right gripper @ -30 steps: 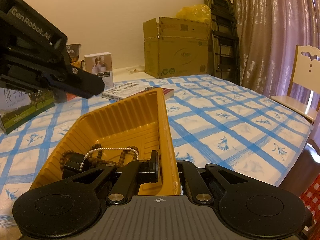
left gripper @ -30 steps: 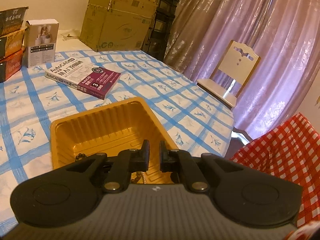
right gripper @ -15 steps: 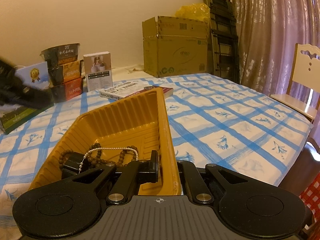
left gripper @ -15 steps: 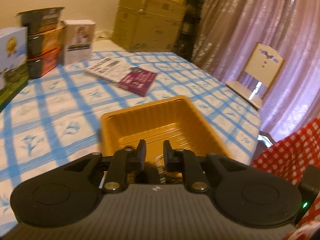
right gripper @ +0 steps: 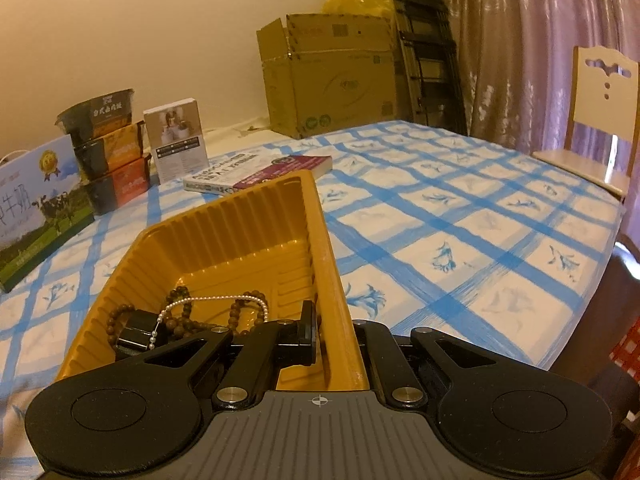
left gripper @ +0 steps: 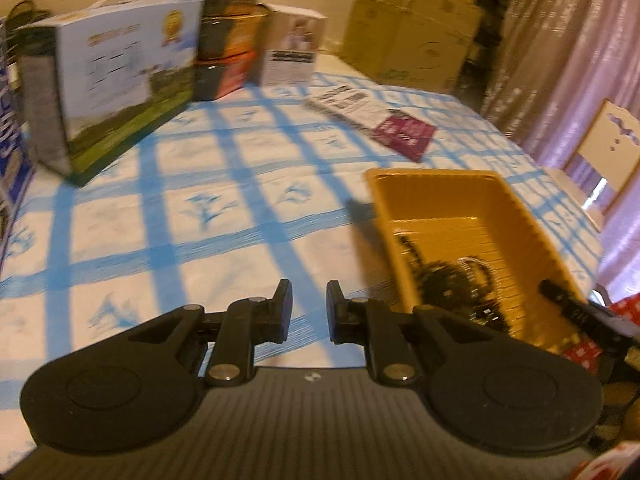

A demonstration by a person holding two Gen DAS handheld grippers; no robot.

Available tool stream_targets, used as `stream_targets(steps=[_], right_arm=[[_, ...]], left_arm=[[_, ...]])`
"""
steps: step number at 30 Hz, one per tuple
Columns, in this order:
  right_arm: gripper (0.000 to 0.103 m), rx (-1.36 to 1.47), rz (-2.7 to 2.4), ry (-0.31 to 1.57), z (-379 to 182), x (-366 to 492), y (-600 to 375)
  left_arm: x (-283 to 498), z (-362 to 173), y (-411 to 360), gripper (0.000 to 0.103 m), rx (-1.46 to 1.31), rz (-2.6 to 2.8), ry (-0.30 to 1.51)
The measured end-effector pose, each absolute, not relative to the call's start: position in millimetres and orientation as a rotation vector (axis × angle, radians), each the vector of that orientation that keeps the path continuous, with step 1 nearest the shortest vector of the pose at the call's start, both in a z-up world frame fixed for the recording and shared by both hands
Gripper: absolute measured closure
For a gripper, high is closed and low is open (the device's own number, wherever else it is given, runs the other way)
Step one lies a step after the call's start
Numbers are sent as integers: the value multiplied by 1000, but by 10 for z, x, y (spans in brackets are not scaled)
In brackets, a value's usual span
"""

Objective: Organize jewelry

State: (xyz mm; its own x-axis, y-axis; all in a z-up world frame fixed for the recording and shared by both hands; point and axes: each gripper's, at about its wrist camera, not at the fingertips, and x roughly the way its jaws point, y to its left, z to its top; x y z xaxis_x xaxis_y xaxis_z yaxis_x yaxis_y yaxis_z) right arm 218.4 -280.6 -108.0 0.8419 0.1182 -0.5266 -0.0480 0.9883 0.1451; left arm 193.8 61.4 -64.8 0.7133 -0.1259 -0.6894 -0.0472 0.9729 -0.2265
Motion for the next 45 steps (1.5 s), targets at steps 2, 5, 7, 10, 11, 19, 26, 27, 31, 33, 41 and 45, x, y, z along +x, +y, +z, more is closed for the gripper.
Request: stream_targets(steps=[2,5,7,10,11,19,26,27,31,33,41,45], right_arm=[[98,171,87,569,-1084,2219,-2828],[98,223,97,575,-1071,2293,-2847],[98,245,105,580,-1066,2357,-2839],[97,259,116,579,-1047,2437,-2786],[97,262,121,578,-1045,2466,-2764],[96,293,178,592,-1072,2775,-2543],[97,320,222,632,-1213,3061,-2419],[97,326,230,636,-1238,3098,-2414],[97,332,272,643,-1298,3247,-2424],[96,335,297,645,-1325,3321,-2450],[77,300,364,663,-1410,3497,-2545],[14,309,289,568,-1299,3432,-2663]], left_arm=[[1889,-678,696,89,-242,-22,786],[1821,-702,790,89,-244,1,793],[1796,-712,836,89,-245,13,795],[1776,-724,898,89,-245,30,795],[1774,-728,916,89,-244,35,796],[1843,-795,990,85,-217,74,799],[1909,-858,999,81,-198,88,802],[1915,-871,1003,81,-195,89,803],[1933,-907,1003,80,-180,93,811],[1933,-921,996,80,-175,93,813],[1911,-988,917,68,-157,89,834],[1880,-982,867,56,-139,78,837]])
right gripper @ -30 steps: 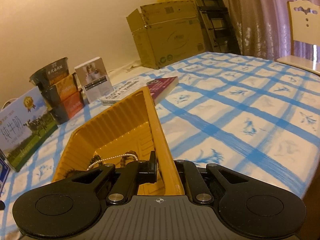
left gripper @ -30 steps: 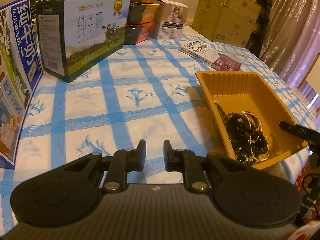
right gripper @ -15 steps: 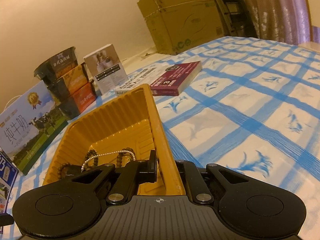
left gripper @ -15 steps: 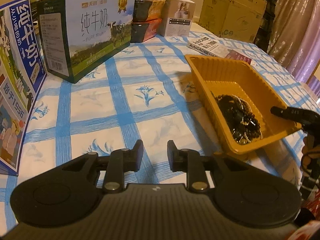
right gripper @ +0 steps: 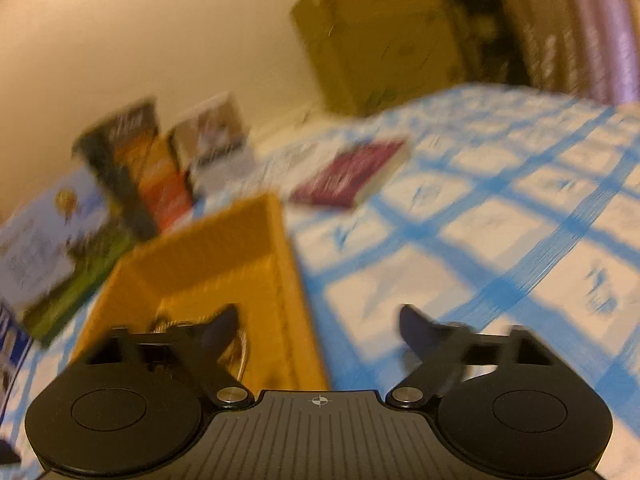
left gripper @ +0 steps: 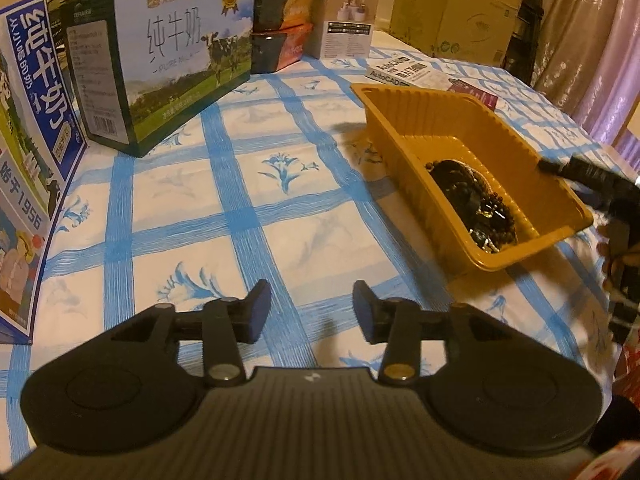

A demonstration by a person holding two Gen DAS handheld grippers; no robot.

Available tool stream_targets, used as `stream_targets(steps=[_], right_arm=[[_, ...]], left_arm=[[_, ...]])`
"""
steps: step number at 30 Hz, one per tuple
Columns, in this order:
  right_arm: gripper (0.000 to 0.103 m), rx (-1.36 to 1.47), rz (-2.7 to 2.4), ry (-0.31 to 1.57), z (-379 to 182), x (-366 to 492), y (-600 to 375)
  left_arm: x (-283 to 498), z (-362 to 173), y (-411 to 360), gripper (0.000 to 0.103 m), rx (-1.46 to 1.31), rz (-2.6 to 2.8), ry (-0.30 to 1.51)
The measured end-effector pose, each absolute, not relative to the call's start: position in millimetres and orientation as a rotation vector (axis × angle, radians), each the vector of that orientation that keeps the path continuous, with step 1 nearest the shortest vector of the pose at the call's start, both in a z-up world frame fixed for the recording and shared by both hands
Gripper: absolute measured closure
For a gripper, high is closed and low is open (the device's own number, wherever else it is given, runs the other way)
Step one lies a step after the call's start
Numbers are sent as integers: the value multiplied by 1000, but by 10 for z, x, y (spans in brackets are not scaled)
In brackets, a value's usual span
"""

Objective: Organize jewelry

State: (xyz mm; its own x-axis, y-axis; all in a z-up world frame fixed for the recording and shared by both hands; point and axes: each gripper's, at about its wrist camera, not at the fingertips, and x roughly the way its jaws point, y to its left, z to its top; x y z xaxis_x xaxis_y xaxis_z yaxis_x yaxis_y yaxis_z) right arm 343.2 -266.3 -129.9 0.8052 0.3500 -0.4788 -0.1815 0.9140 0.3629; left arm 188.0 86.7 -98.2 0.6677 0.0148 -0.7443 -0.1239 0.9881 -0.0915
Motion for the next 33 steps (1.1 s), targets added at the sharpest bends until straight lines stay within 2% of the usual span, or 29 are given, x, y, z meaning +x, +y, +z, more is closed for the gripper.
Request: stream_targets(steps=[4,8,10,19,25,33], right_arm=[[14,276,221,566,-1091,3364,-2761],[14,263,205,590,-901,3092,-2790],[14,265,238,598,-815,2872,-2757],[14,181,333,702,-575,1923,-2347],[14,187,426,773,-410,1456,-2188],[14,53,530,809,-308,918,-1845]], left_arm=[[1807,-921,830,38,-125,82,818],[1689,-809,772,28,-111,84,792],[1626,-747,733,18,-102,102,786],[1131,-419,509,14,-73,151,729],[671,-239,469,14,-85,161,748],[141,-127,465,14,-103,160,783]])
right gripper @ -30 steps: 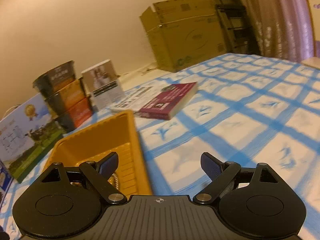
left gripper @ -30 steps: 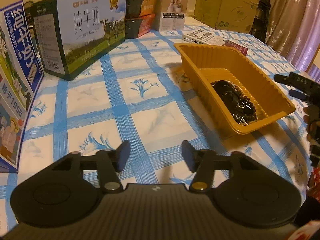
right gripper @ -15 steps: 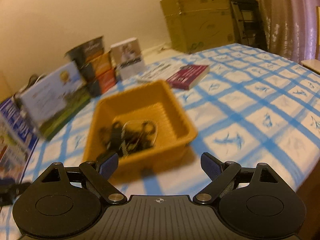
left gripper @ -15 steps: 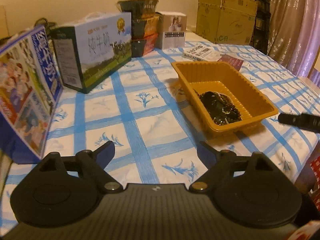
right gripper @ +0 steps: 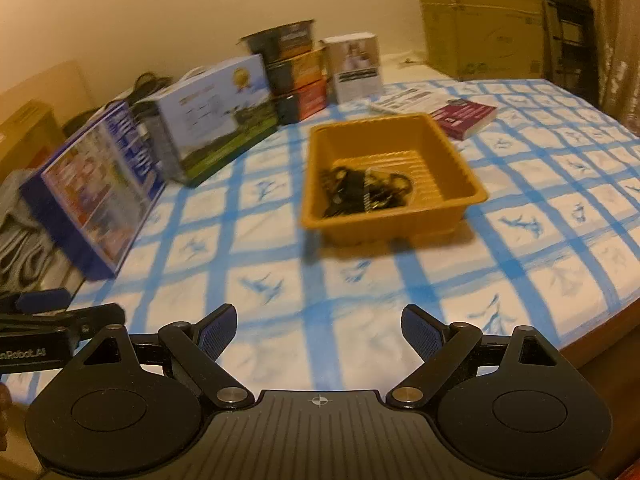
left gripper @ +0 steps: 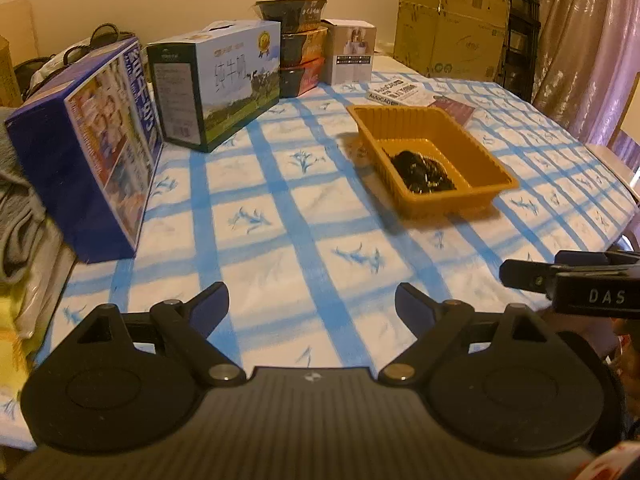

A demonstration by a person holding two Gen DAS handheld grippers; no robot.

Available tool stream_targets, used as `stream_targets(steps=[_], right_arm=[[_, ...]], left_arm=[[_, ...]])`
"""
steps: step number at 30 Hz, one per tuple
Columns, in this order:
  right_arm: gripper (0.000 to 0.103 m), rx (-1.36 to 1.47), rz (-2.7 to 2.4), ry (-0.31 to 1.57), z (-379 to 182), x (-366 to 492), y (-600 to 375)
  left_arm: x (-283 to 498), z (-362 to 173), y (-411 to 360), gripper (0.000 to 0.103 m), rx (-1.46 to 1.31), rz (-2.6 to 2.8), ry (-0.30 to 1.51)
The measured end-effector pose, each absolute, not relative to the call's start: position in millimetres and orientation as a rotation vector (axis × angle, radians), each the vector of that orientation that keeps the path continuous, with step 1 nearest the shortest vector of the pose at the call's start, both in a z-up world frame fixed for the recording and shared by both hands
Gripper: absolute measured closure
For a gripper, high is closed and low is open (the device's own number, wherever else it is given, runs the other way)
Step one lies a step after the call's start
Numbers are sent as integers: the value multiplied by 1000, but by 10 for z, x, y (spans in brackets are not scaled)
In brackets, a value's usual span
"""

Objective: Organize jewelry

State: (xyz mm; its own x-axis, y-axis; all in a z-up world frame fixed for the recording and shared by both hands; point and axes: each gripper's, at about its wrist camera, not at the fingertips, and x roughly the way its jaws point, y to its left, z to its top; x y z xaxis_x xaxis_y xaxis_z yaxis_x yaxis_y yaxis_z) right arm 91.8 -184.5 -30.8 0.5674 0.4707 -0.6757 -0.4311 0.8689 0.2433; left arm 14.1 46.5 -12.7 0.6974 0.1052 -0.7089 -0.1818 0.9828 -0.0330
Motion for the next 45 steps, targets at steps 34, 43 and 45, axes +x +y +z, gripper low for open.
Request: stream_targets(steps=[34,43,45], right_arm=[[14,30,566,840,-334,632,-1848],[14,31,565,840,-335,633,-1849],[14,31,564,839,-334,634,-1850]], left_arm=[[-91,-137,378,14,-99,145,805],[-89,-135,373,14,-98,146,804],[-89,-136,373,14,-98,146,804]])
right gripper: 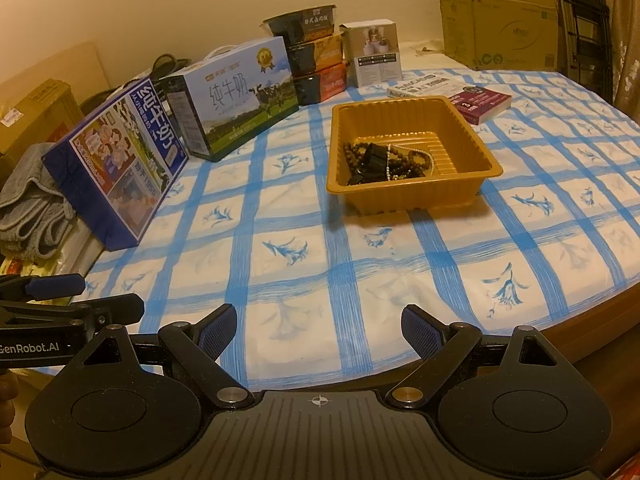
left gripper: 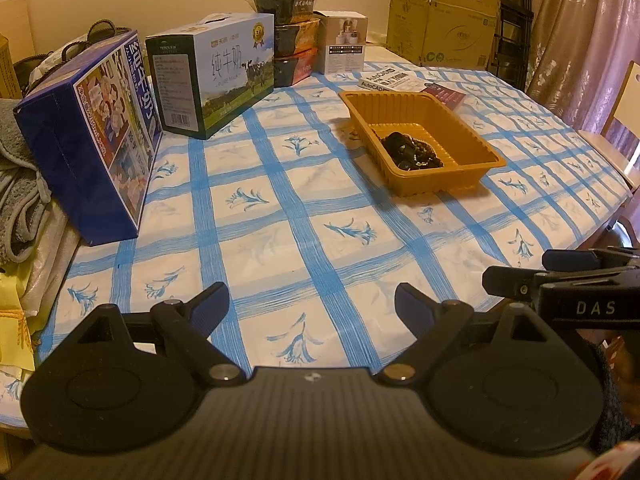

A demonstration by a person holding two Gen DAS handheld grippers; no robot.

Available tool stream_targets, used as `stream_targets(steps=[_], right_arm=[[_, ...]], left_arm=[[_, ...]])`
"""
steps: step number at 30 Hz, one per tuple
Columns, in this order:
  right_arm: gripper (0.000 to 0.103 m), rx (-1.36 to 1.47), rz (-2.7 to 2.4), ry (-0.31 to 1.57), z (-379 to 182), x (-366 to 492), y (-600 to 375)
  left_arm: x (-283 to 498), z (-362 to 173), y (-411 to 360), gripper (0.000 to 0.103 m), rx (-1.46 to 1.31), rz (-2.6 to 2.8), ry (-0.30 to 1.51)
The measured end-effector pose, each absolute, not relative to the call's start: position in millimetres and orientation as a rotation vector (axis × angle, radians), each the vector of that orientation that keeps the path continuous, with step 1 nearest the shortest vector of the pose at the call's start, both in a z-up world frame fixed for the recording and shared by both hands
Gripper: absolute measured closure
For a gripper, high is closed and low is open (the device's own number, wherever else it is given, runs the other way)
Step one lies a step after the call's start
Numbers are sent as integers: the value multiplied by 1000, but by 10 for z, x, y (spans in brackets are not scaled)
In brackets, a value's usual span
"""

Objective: Organize jewelry

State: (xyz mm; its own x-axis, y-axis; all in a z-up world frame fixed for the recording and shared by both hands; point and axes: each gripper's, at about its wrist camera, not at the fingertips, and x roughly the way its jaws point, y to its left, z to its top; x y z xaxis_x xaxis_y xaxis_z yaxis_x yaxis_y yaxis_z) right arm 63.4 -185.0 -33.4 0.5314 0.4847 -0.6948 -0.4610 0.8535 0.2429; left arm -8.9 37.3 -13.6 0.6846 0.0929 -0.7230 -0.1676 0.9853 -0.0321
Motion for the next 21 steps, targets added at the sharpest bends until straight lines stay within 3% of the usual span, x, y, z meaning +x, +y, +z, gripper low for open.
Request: stream_targets(steps=[21], right_arm=[[14,37,564,835,-308,662,-1857]], left_arm=[[-58,-123,356,14,-93,141,803]])
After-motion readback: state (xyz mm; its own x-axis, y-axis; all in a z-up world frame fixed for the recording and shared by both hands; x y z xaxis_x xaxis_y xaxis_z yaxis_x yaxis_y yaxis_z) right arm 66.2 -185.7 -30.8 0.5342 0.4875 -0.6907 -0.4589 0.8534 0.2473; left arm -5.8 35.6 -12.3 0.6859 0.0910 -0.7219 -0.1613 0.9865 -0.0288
